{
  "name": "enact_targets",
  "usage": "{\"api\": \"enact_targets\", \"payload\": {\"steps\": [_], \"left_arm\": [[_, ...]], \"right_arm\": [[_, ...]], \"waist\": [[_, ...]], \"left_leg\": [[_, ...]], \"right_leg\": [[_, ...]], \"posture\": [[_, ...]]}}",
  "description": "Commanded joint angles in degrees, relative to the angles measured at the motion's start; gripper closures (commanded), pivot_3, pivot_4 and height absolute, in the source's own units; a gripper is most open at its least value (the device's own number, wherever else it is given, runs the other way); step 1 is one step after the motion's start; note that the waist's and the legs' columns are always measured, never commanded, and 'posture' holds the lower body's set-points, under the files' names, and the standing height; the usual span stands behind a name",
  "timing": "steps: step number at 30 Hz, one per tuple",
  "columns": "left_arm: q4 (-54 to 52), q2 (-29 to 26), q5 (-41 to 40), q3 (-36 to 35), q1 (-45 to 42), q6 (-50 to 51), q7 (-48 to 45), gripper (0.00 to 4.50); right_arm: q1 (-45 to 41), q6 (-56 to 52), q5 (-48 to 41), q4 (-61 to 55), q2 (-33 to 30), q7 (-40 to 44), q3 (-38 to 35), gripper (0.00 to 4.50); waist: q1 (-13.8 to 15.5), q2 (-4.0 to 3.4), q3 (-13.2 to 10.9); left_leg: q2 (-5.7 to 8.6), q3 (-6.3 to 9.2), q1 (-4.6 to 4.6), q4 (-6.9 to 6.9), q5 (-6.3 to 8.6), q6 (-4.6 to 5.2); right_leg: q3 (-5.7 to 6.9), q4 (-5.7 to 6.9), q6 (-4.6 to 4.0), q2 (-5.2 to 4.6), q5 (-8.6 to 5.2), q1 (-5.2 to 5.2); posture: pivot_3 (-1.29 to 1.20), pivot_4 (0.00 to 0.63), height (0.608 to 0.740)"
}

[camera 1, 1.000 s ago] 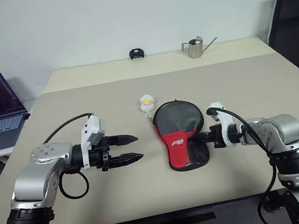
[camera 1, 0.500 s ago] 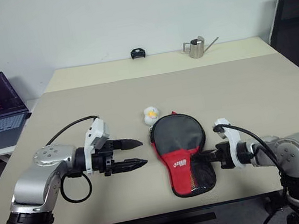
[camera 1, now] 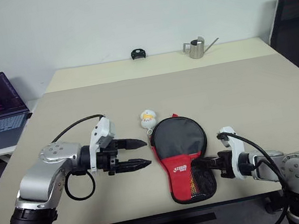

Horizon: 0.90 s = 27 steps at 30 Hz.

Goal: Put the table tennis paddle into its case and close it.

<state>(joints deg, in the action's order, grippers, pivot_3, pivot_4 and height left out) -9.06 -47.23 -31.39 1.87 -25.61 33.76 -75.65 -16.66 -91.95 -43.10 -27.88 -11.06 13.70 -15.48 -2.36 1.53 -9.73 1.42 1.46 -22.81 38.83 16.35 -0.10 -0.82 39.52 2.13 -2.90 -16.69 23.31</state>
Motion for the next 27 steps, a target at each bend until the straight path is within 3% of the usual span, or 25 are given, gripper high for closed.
{"api": "enact_targets", "payload": {"steps": [1, 9, 13, 20, 23, 27], "left_arm": [[-0.70, -0.38, -0.66, -1.00, -0.98, -0.40, -0.08, 1.24], [-1.00, -0.51, -0.75, -1.31, -0.39, -0.49, 0.15, 1.24], [-1.05, -0.37, -0.65, -1.31, 0.03, -0.83, 0.28, 1.24], [-0.91, 0.00, -0.55, -1.19, 0.33, -1.24, 0.63, 1.24], [-0.84, 0.28, -0.73, -1.55, 0.47, -1.28, 1.14, 1.24], [0.17, 1.15, -0.08, -1.64, 0.33, -2.07, 2.75, 1.24]], "right_arm": [[0.92, -0.55, -3.36, -1.93, -0.04, -1.30, -0.32, 4.49], [3.21, -0.55, -5.77, -3.20, -0.96, -4.09, -0.41, 4.49], [4.78, -0.55, -6.37, -3.95, -1.19, -5.84, -2.98, 3.50], [7.06, -0.55, -8.57, -5.79, -0.19, -7.43, -6.38, 1.09], [8.07, -0.42, -10.70, -9.21, -3.46, -4.63, -8.60, 0.10], [8.34, 3.14, -10.18, -10.70, -10.25, -1.10, -7.05, 0.05]], "waist": [[0.00, 0.00, 0.00], [0.09, 0.00, 0.00], [0.27, 0.00, 0.00], [0.54, 0.02, 0.02], [0.75, 0.02, 0.02], [0.82, 0.03, 0.02]], "left_leg": [[0.00, 0.00, 0.00, 0.00, 0.00, 0.00], [0.00, 0.01, -0.02, -0.01, 0.00, 0.00], [0.00, 0.02, -0.02, -0.01, 0.00, 0.00], [0.00, 0.03, 0.05, 0.00, 0.00, 0.01], [0.02, 0.04, 0.05, 0.01, 0.00, 0.01], [0.06, 0.04, 0.02, 0.03, 0.00, 0.02]], "right_leg": [[0.00, 0.00, 0.00, 0.00, 0.00, 0.00], [0.02, -0.07, 0.00, 0.00, 0.00, -0.02], [0.02, -0.08, 0.01, 0.00, 0.00, -0.03], [0.03, -0.08, 0.01, 0.00, 0.00, -0.13], [0.03, -0.08, 0.02, -0.01, 0.00, -0.14], [0.04, -0.15, 0.04, -0.03, 0.02, -0.15]], "posture": [[0.00, 0.150, 0.740], [0.00, 0.150, 0.740], [0.00, 0.150, 0.740], [0.00, 0.150, 0.740], [0.00, 0.150, 0.740], [0.00, 0.150, 0.740]]}}
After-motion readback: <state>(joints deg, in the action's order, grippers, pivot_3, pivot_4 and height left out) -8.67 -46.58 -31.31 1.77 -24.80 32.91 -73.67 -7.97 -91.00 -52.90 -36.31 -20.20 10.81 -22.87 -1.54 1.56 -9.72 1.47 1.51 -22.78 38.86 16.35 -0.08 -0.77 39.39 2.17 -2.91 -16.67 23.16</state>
